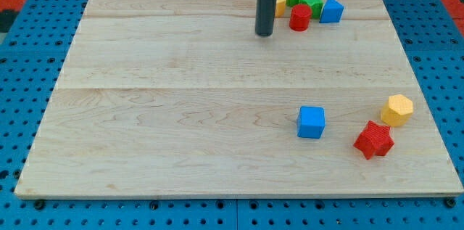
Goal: Move the blue cube to the left of the red circle
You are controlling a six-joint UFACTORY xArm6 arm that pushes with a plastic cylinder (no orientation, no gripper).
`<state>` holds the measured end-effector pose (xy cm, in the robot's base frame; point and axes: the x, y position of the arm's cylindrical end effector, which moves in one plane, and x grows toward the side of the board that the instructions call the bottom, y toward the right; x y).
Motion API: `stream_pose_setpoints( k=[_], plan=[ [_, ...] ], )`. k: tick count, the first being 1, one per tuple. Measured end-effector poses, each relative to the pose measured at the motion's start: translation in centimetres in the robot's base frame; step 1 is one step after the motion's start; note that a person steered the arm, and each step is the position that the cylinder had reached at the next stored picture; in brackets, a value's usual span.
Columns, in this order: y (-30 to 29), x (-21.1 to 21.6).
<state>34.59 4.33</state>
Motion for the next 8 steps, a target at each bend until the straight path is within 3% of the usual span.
stream_pose_setpoints(
  k=[2,3,4,6,8],
  plan=[
    [8.3,13.5],
    [8.7,19.0],
    [4.1,20.9],
    [9.2,27.2],
    [-0.9,24.2]
  ],
)
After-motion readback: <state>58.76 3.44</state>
